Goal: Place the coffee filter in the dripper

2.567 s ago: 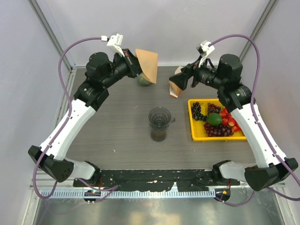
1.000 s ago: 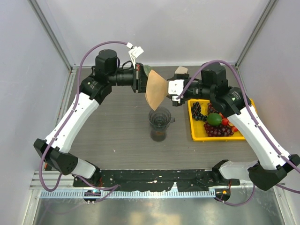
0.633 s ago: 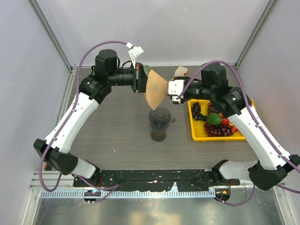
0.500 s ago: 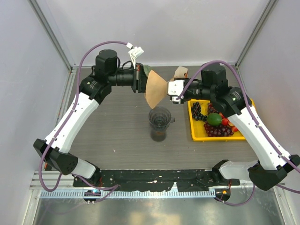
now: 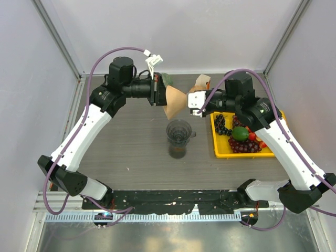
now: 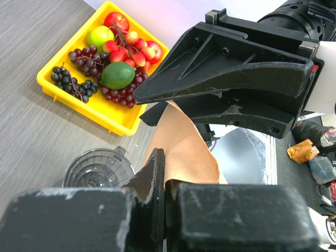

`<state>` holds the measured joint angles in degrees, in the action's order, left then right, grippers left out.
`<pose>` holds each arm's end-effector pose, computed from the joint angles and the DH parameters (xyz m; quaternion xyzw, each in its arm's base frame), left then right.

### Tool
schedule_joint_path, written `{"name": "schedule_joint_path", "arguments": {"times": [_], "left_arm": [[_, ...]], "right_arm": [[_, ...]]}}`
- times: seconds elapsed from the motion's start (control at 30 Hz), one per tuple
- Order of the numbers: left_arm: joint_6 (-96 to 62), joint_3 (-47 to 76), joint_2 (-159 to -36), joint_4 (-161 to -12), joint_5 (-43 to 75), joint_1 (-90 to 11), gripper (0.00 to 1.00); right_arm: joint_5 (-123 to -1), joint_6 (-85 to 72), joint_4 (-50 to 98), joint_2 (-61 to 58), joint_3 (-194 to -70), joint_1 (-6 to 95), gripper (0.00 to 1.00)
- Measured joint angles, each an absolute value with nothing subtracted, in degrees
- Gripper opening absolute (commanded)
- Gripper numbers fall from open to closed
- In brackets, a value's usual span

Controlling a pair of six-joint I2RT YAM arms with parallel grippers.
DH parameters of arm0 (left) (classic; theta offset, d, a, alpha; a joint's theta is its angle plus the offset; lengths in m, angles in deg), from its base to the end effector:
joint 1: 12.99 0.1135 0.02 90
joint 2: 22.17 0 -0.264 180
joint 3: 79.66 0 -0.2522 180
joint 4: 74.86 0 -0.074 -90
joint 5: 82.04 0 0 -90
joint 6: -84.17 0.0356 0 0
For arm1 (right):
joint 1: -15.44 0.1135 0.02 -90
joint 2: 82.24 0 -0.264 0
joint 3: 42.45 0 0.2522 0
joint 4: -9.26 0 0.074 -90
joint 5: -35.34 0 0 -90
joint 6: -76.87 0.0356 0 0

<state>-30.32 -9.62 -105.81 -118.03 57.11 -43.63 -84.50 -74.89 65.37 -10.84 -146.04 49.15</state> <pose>0.2529 -0.1811 0.4595 0.2866 0.7160 -0.5468 0.3258 0.1941 0.1508 0.4555 -0.6939 0.4409 0.0817 0.5634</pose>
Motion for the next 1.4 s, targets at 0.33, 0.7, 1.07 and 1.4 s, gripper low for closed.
{"name": "schedule_joint_path", "arguments": {"times": [0.33, 0.7, 1.07, 1.4], "left_arm": [[-27.4, -9.6, -105.8, -119.9, 55.9, -43.6, 0.0], [-26.5, -7.5, -105.2, -117.0, 58.1, -43.0, 0.52], [-30.3, 3.3, -100.6, -101.8, 63.9, -40.6, 0.86], [-23.2, 3.4, -98.1, -101.4, 64.2, -40.6, 0.68]], "right_arm": [[-86.5, -75.8, 68.8, -10.8, -146.7, 49.5, 0.2], [-89.0, -74.0, 70.5, -10.7, -148.6, 48.6, 0.05], [-95.9, -69.7, 70.5, -10.5, -149.8, 45.8, 0.05], [-100.8, -65.9, 71.6, -10.6, -149.2, 45.8, 0.05]]}}
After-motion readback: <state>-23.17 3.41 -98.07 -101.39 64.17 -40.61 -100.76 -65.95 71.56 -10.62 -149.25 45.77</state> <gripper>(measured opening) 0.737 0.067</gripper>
